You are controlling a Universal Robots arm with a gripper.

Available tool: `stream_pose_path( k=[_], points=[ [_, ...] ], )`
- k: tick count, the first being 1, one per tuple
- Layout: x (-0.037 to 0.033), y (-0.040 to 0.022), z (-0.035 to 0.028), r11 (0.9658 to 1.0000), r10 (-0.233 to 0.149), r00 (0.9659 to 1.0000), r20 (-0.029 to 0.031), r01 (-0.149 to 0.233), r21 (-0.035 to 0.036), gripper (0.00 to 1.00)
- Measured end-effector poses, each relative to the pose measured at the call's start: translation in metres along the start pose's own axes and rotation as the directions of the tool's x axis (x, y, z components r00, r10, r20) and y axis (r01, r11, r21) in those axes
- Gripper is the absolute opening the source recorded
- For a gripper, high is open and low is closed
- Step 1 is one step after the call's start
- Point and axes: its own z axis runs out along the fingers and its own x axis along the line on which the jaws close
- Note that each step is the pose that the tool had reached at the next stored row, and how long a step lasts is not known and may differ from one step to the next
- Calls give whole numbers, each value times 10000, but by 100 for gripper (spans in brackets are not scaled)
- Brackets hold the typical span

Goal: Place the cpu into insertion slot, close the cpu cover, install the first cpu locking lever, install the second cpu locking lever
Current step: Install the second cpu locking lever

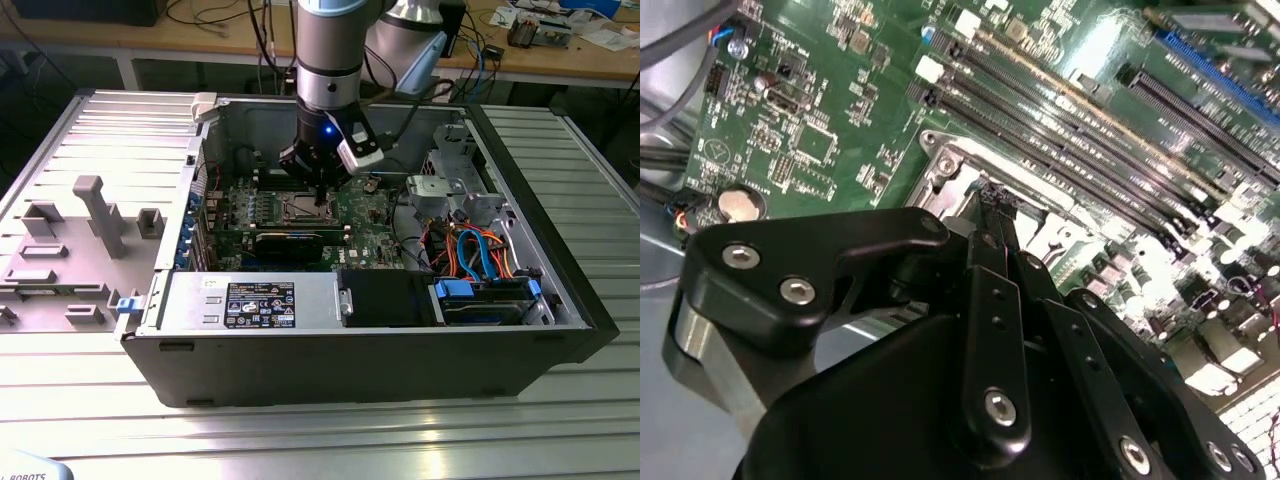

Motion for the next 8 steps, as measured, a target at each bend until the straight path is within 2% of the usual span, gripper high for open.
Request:
stream_pose_path(
  k=[2,3,8],
  points=[
    [0,-15,-1,9999,2,10000,-10,-2,-101,11],
    [1,-33,0,9999,3,10000,-26,-3,-124,11],
    [18,-113,-1,9999,3,10000,-48,-4,-125,11]
  ],
)
